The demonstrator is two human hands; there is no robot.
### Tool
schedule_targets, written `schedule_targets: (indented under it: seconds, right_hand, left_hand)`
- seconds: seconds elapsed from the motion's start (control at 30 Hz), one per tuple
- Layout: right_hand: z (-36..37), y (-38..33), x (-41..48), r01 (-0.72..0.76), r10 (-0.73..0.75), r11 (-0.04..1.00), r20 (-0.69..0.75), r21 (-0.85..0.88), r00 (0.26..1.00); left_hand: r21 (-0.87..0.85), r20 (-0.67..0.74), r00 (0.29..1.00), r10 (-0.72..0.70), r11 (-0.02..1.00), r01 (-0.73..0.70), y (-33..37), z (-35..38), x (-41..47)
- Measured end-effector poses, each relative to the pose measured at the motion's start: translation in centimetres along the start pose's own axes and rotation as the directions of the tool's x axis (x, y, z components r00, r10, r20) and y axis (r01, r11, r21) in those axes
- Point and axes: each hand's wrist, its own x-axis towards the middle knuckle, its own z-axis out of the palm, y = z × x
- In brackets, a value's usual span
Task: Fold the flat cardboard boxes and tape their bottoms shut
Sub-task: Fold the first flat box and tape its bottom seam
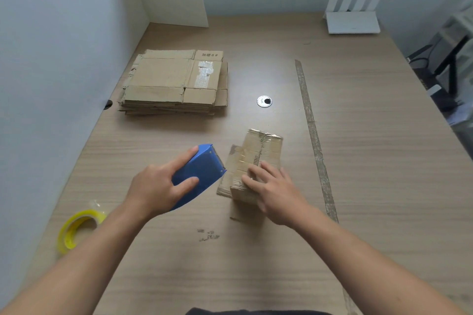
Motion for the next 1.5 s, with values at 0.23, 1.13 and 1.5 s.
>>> schedule_targets:
  seconds: [0.23, 1.13, 1.5]
  right_hand:
    - [-1.4, 1.3, -0.5, 0.119, -0.112, 0.982, -0.055, 0.148, 0.992]
    - [-3.7, -0.7, -1.6, 0.009, 0.272, 0.425, -0.138, 0.905, 0.952]
    - [0.5, 4.6, -5.6, -0.153, 0.529, 0.169, 0.042, 0.974, 0.848]
  left_hand:
    - [0.018, -0.155, 0.868, 0.472, 0.88, -0.475, 0.1, -0.1, -1.8]
    - [-0.177, 0.155, 0.846, 0.51, 0.857, -0.484, 3.1, -1.3, -1.6]
    - [-0.206, 0.58, 0.793, 0.186, 0.975, -0.079, 2.2, -3.8, 0.7]
